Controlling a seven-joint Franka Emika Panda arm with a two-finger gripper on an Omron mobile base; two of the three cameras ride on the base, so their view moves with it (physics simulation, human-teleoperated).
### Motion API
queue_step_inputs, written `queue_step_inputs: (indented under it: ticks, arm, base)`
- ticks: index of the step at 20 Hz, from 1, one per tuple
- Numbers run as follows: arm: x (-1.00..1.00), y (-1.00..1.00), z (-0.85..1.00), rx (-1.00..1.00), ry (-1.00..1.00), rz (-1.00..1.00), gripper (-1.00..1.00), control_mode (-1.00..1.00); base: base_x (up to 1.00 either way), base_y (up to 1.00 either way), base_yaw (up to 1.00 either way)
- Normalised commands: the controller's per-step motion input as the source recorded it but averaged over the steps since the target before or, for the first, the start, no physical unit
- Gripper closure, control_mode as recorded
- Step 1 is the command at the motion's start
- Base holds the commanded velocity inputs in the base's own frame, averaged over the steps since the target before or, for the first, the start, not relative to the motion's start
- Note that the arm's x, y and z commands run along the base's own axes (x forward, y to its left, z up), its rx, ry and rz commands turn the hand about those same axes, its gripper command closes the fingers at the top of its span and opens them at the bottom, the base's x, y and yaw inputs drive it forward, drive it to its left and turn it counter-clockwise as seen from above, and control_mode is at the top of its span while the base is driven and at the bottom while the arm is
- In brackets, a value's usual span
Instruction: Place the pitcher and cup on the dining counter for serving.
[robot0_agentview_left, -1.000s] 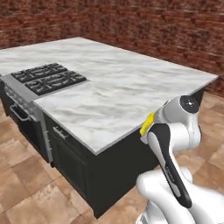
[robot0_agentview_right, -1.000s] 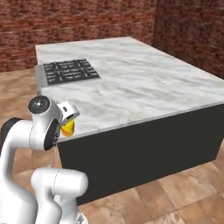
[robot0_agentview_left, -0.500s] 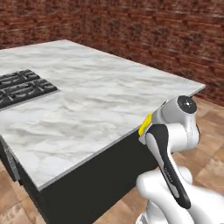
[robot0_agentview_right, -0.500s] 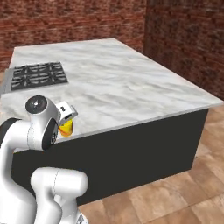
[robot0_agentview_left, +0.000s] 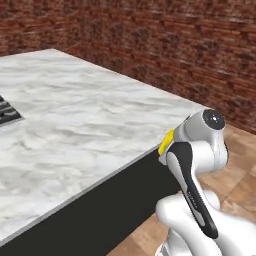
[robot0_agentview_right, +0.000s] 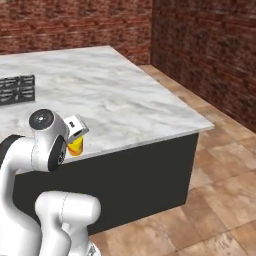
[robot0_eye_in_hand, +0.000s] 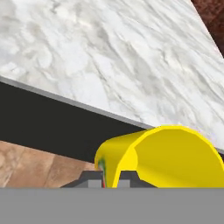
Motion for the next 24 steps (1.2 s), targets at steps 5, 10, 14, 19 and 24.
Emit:
queue_step_inputs:
  ticks: [5,10,14,19,24]
  arm:
    - [0.0,0.0,0.0,0.0,0.0,0.0,1.0,1.0]
    - [0.0,0.0,0.0,0.0,0.0,0.0,1.0,1.0]
    - [0.0,0.0,0.0,0.0,0.0,0.0,1.0,1.0]
    - [0.0,0.0,0.0,0.0,0.0,0.0,1.0,1.0]
    - [0.0,0.0,0.0,0.0,0.0,0.0,1.0,1.0]
  base:
    - [0.6,-1.0,-0.06]
    - [0.56,-1.0,-0.1]
    - [0.54,-1.0,-0.11]
    - [0.54,-1.0,-0.1]
    - [0.52,-1.0,-0.09]
